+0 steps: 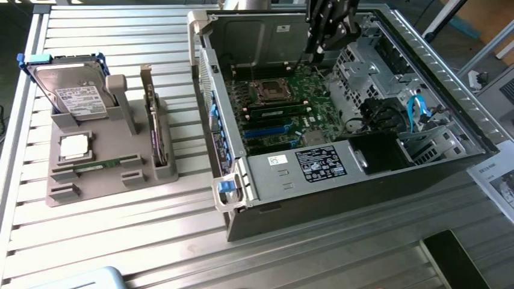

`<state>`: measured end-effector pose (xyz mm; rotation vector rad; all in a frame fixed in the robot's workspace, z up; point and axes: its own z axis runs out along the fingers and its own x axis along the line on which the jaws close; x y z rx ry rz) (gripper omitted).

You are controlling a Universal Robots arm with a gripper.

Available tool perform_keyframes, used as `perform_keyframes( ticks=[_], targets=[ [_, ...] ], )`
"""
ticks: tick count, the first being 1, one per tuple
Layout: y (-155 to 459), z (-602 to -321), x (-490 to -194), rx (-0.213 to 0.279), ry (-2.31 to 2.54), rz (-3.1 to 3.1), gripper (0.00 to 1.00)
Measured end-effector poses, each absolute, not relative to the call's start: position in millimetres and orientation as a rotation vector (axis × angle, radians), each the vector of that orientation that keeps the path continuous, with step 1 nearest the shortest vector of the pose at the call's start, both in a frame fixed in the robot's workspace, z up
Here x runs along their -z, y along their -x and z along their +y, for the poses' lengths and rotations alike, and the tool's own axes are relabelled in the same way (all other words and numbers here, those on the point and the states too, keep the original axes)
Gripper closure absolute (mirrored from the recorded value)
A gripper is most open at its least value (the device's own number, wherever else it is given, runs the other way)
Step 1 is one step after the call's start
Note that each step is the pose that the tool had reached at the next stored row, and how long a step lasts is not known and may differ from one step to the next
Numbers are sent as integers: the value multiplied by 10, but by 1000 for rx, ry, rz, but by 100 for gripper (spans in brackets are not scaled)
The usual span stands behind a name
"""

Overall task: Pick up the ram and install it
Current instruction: 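Insert the ram into the slot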

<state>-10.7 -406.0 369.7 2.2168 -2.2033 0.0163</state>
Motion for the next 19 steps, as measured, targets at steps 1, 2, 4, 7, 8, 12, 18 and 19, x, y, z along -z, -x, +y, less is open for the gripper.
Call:
perform_keyframes(
  ticks=[1, 2, 4, 7, 8, 12, 18, 19],
  targets=[
    [107, -4060, -3698, -16, -2222, -2198, 68],
    [107, -4060, -3698, -16, -2223, -2197, 68],
    [107, -4060, -3698, -16, -2223, -2197, 68],
    [107, -4060, -3698, -17, -2223, -2197, 68],
    [107, -4060, -3698, -17, -2223, -2197, 68],
    [107, -4060, -3698, -16, -2223, -2197, 83],
    [107, -4060, -3698, -16, -2223, -2197, 89],
    [107, -4060, -3698, -16, -2223, -2197, 89]
  ],
)
